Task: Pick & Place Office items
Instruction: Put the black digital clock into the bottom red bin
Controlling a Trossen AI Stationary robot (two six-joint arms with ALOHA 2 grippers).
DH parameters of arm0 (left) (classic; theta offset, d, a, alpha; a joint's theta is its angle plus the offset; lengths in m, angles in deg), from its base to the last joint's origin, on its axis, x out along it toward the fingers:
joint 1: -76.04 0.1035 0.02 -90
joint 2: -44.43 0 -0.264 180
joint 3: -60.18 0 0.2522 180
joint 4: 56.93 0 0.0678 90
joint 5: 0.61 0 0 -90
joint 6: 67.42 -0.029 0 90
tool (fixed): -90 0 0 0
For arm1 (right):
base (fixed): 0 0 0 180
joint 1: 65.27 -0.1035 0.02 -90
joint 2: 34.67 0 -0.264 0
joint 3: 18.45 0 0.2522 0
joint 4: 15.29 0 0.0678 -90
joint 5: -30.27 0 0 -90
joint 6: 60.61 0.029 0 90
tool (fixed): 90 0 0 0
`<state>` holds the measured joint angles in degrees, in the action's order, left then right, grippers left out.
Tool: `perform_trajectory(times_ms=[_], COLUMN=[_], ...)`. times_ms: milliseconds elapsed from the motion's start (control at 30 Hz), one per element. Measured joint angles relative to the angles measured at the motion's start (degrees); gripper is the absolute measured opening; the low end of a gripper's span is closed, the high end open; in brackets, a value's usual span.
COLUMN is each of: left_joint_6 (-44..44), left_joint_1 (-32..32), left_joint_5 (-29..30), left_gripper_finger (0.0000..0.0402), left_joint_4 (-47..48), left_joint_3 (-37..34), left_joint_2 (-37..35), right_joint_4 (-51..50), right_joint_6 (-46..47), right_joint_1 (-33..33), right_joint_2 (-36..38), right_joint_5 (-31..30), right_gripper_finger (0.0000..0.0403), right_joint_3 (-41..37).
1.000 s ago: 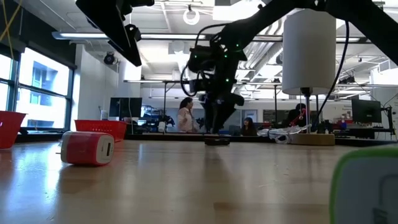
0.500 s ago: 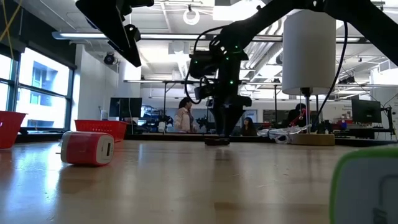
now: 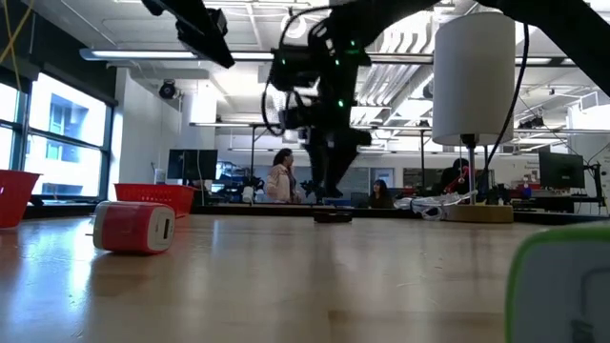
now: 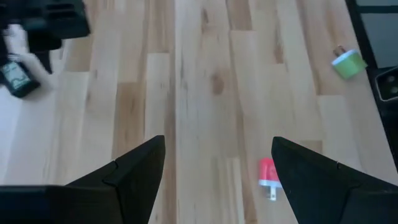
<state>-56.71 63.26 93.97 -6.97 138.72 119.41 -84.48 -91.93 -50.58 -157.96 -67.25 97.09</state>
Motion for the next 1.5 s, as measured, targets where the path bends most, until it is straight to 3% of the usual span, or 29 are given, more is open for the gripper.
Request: perform_trajectory(times_ms=[233, 600, 800, 1000, 1267, 1500], left_joint_6=[-3.9, -3.5, -3.4, -3.3, -1.4, -1.3], left_joint_1=[-2.2, -3.2, -3.1, -3.1, -3.1, -3.1], left_joint_5=[0.0, 0.1, 0.1, 0.2, 0.2, 0.2], left_gripper_finger=[0.0287, 0.0287, 0.0287, 0.0287, 0.0287, 0.0287], left_joint_4=[-7.1, -4.3, -4.0, -4.0, -2.0, -0.5], left_joint_3=[0.0, 0.0, 0.0, 0.0, 0.0, 0.0], left_joint_2=[0.0, 0.0, 0.0, 0.0, 0.0, 0.0], right_joint_4=[-1.5, -5.9, -1.1, 1.1, -6.7, -6.8], right_joint_6=[1.3, 8.2, 10.8, 15.0, 13.1, 8.5], right_joint_1=[0.1, 0.4, 0.2, 0.2, 5.1, 9.1], right_joint_2=[0.2, 0.2, 0.2, 0.1, -0.2, -0.1], right_joint_5=[1.8, 2.9, 3.5, 7.9, 4.5, 9.4], right_gripper_finger=[0.0256, 0.0256, 0.0256, 0.0256, 0.0256, 0.0256], right_joint_3=[8.5, 8.9, 8.9, 8.9, 6.0, -0.1])
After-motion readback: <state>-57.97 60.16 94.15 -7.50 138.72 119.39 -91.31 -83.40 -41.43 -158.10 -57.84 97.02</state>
